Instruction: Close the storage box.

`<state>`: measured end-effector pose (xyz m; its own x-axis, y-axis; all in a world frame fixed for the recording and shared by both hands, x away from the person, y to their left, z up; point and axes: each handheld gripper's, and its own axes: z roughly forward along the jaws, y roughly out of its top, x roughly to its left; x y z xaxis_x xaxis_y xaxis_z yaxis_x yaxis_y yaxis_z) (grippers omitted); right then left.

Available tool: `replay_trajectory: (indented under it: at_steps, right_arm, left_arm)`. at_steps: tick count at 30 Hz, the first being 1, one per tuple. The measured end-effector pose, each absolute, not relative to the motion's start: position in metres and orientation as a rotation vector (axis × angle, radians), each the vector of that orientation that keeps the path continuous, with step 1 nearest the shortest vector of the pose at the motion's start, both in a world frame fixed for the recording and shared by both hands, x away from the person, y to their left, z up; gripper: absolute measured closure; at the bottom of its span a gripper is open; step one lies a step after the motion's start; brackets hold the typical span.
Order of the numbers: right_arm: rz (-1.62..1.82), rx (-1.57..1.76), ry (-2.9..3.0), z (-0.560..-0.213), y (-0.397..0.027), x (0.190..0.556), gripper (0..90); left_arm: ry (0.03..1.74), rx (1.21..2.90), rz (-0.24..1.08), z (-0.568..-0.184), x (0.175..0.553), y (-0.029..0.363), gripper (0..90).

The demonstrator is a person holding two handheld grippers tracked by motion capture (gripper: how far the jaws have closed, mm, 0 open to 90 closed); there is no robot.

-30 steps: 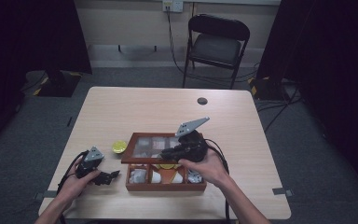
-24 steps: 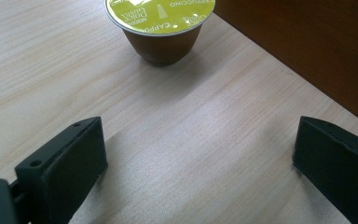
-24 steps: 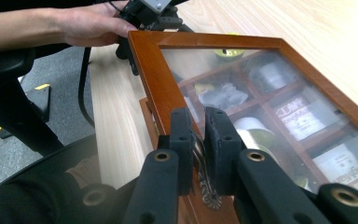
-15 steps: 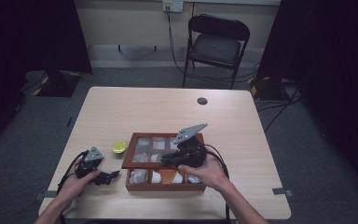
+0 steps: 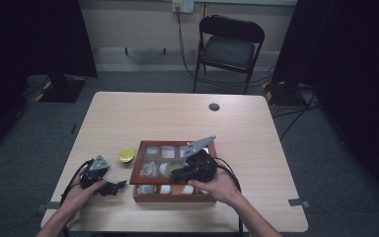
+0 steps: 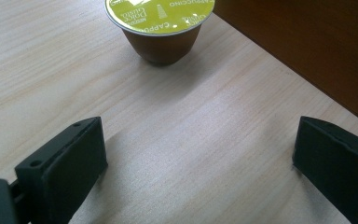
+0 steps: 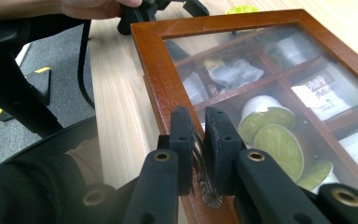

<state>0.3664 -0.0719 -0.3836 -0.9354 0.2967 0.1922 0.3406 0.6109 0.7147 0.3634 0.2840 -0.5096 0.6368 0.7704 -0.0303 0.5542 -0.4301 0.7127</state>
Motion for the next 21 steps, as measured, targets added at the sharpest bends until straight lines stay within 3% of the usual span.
replay_trajectory:
  at_steps: [21]
  right_arm:
    - [-1.105, -0.538, -2.763, -0.416, -0.066, 0.365, 82.0]
  left_arm:
    - [1.007, 2.156, 0.380, -0.510, 0.364, 0.286, 1.3]
